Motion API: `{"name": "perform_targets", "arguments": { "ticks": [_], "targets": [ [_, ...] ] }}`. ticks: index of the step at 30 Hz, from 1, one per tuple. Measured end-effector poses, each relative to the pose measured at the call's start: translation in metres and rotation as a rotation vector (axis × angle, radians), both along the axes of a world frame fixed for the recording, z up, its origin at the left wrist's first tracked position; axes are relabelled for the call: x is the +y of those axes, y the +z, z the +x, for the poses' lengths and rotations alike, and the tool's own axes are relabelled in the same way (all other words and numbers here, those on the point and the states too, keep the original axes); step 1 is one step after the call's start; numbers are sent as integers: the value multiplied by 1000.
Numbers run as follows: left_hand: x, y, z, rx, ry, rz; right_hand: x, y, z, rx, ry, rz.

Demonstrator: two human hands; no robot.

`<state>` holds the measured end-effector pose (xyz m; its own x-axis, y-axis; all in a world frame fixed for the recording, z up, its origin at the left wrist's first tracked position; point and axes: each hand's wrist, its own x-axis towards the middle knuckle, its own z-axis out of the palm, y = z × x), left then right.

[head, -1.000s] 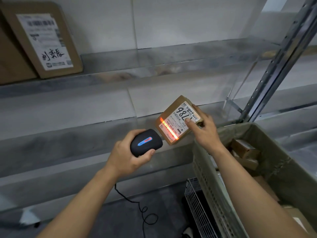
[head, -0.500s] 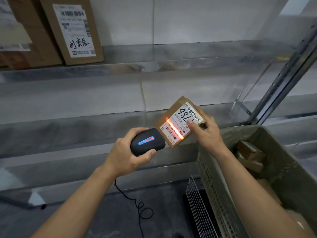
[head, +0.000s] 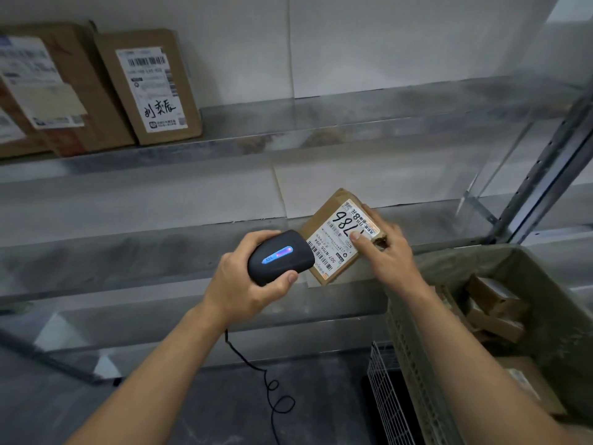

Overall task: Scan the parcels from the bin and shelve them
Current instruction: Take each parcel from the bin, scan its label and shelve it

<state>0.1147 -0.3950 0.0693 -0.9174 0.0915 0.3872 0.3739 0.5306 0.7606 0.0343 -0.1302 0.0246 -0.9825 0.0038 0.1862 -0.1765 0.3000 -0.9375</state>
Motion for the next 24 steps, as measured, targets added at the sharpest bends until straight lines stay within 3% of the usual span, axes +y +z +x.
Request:
{"name": "perform_targets", "arguments": {
  "ticks": [6, 15, 24],
  "targets": [
    [1, 4, 6, 19, 58, -26, 4, 5, -5, 43, 27, -25],
    [-28, 7, 5, 66, 304, 224, -13, 64, -25, 267, 150, 29],
    [-73, 25, -17, 98, 338, 369, -50, 144, -61, 445, 220, 49]
  ]
}}
